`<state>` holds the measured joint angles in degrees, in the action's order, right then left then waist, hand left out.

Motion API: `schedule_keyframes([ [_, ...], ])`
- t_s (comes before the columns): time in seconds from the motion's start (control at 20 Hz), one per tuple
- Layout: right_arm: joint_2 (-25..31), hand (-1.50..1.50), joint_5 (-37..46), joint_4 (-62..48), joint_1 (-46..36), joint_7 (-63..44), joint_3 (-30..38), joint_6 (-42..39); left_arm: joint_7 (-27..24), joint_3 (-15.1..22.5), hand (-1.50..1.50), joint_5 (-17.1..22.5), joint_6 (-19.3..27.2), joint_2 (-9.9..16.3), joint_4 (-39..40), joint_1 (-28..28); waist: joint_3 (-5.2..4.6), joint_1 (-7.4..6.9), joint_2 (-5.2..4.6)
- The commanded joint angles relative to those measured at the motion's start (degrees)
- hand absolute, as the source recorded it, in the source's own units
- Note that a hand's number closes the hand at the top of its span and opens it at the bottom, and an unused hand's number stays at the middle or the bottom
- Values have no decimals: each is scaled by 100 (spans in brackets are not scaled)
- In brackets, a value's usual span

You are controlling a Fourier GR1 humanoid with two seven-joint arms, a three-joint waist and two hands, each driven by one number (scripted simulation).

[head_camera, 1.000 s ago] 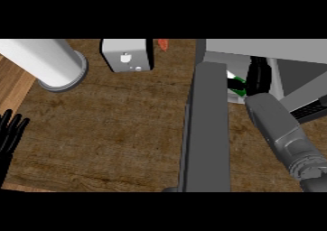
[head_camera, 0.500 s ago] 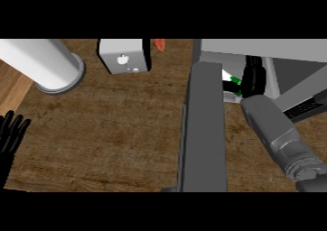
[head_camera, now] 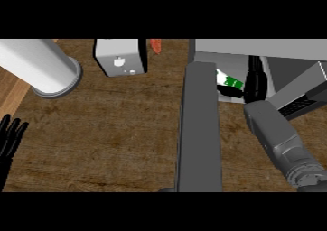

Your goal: Pick up the milk, place it into the microwave and close the microwave

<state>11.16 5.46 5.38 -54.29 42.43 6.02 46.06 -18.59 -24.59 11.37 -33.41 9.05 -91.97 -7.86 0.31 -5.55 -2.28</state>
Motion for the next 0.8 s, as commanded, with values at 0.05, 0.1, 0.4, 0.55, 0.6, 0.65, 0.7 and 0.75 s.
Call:
schedule_keyframes([
  [0.05, -19, -150, -99, 89, 138, 309, 118, -489, 20, -52, -150, 34, 9, 49, 47, 39, -5, 96, 30],
  [0.1, -225, -150, -161, 220, 291, 542, 171, -523, 95, -16, -150, 63, 57, -86, -162, -154, -7, 164, 83],
  [0.4, -165, -150, -484, 389, 593, 965, 468, -1597, -329, 24, -150, -82, -182, -204, -289, -697, -15, 269, 130],
  [0.55, -575, -150, -526, 429, 796, 1108, 495, -1494, 35, 308, -150, -178, -53, -398, -669, -735, -18, 362, 170],
  [0.6, -525, -150, -634, 511, 807, 1160, 598, -1644, -238, 400, -150, -395, -102, -477, -574, -839, -20, 368, 168],
  [0.65, -633, -150, -611, 547, 875, 1146, 557, -1662, -392, 313, -150, -460, -152, -375, -454, -854, -24, 407, 184],
  [0.7, -665, -150, -554, 558, 899, 1135, 472, -1863, 170, 223, -150, -39, -287, -60, -582, -561, -23, 439, 193],
  [0.75, -698, -150, -675, 702, 1028, 1194, 545, -2100, -190, 564, -150, -452, -217, -460, -409, -723, -27, 498, 213],
])
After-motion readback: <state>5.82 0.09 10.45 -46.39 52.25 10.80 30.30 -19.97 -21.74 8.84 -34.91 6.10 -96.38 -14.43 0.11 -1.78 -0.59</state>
